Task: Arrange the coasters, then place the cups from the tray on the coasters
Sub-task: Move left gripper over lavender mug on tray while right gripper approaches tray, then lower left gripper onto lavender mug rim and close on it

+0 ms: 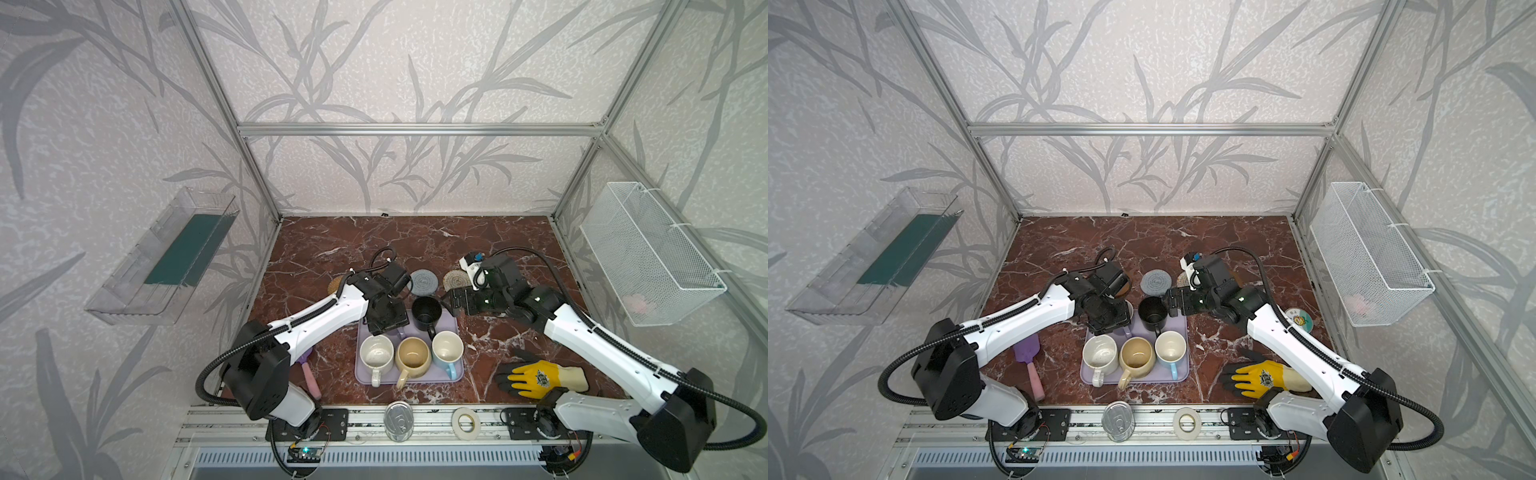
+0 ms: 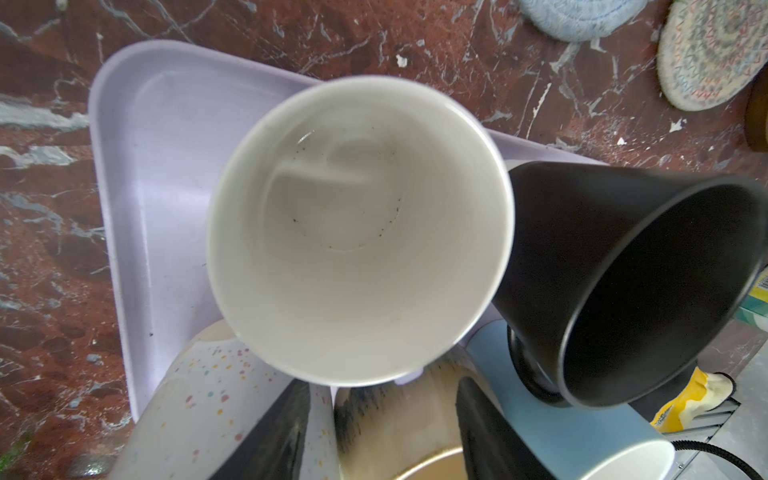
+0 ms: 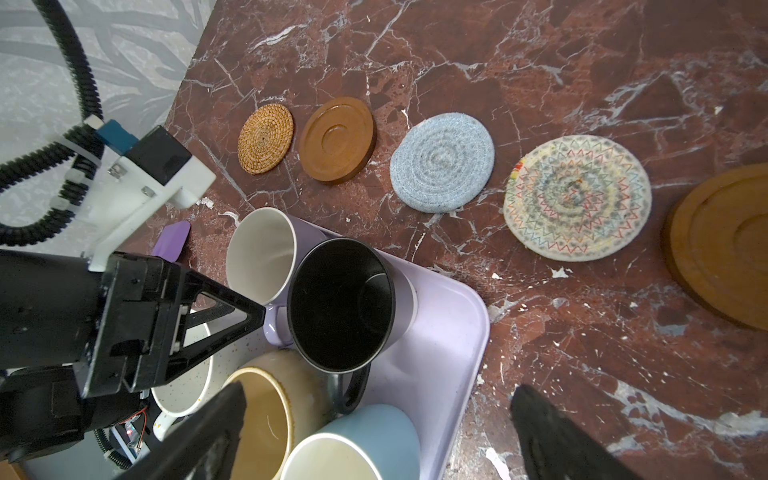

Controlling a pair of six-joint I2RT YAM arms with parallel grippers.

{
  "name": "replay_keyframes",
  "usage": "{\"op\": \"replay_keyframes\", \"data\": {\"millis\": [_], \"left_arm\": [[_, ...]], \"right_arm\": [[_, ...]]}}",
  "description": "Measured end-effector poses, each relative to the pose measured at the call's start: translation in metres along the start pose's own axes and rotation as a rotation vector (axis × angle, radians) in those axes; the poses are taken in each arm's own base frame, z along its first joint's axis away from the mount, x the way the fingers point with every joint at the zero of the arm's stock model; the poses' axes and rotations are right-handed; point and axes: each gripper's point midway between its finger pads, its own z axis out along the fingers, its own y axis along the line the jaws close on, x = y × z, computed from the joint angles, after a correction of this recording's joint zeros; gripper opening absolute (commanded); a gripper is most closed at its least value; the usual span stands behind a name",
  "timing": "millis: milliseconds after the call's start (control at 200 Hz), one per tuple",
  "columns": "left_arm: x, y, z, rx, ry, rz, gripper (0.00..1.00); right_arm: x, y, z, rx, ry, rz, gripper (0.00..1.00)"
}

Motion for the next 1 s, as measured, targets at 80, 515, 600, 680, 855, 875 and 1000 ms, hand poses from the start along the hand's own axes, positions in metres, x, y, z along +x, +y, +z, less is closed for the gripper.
{"op": "replay_keyframes", "data": {"millis": [80,515,600,680,855,875,1000], "left_arm": [[0.003,0.000,0.005,-0.009,0.018,0.002,0.59],[0.001,0.010,0.019,-0.165,0.029,0.107,0.54],[0.001,0.011,0.020,-0.191,0.019,0.133,0.52],[0.001,0.011,0.021,-0.207,0.014,0.151,0.49],[0.002,0.013,0.023,-0.227,0.020,0.172,0.46],[0.002,0.013,0.023,-0.228,0.020,0.172,0.45],[0.002,0.014,0.024,-0.234,0.021,0.180,0.45]], "right_arm": [[0.000,-0.001,0.000,0.004,-0.002,0.000,0.99],[0.004,-0.011,-0.004,0.049,-0.014,-0.026,0.99],[0.003,-0.013,-0.006,0.066,-0.016,-0.043,0.99],[0.003,-0.014,-0.007,0.075,-0.017,-0.052,0.99],[0.001,-0.013,-0.008,0.073,-0.021,-0.061,0.99],[0.001,-0.013,-0.008,0.073,-0.021,-0.061,0.99],[0.001,-0.013,-0.008,0.072,-0.021,-0.061,0.99]]}}
